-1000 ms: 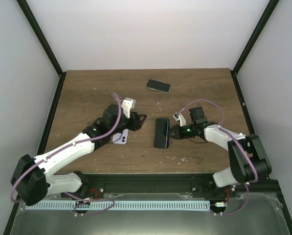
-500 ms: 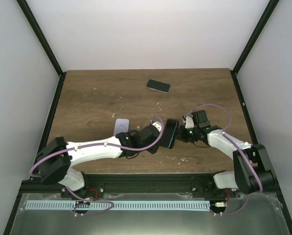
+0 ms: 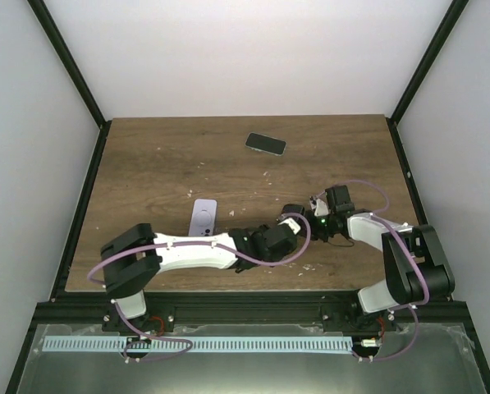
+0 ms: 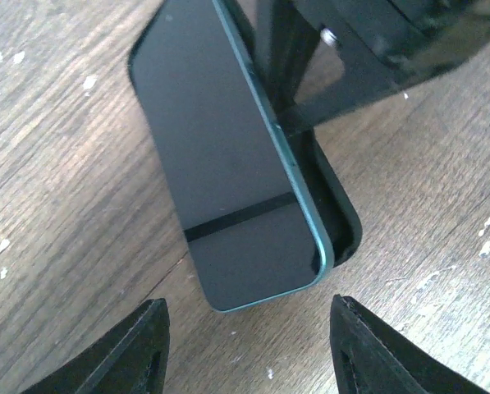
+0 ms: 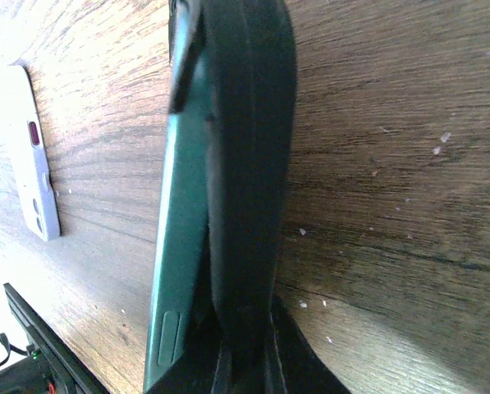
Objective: Take the phone out of the phone case
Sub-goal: Remove the phone case from the phone.
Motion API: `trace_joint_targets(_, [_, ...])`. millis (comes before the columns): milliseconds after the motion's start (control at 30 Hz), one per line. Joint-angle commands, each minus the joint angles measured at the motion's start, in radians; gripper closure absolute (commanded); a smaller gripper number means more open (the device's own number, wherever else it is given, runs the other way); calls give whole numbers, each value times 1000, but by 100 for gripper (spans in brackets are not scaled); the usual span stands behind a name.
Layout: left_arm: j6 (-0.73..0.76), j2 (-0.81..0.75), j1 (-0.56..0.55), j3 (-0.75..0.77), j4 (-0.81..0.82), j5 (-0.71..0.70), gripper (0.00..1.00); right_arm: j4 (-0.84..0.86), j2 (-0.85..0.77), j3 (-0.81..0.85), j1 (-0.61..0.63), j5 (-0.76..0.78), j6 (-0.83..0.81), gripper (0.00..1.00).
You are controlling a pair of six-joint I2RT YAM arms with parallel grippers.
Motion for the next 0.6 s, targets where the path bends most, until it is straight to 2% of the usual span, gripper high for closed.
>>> trace_joint_targets(0, [106,62,-38,43,-4,-50,46,47,-5,-9,-12,18,-8,99])
trace_joint_targets(233, [205,132,-65,41,42,-212,48,31,-3,-4,-15,12,-16,99])
trace_joint_targets(567, [355,159,-66,13,152,-306,52,27,-3,-1,-16,3,-24,99])
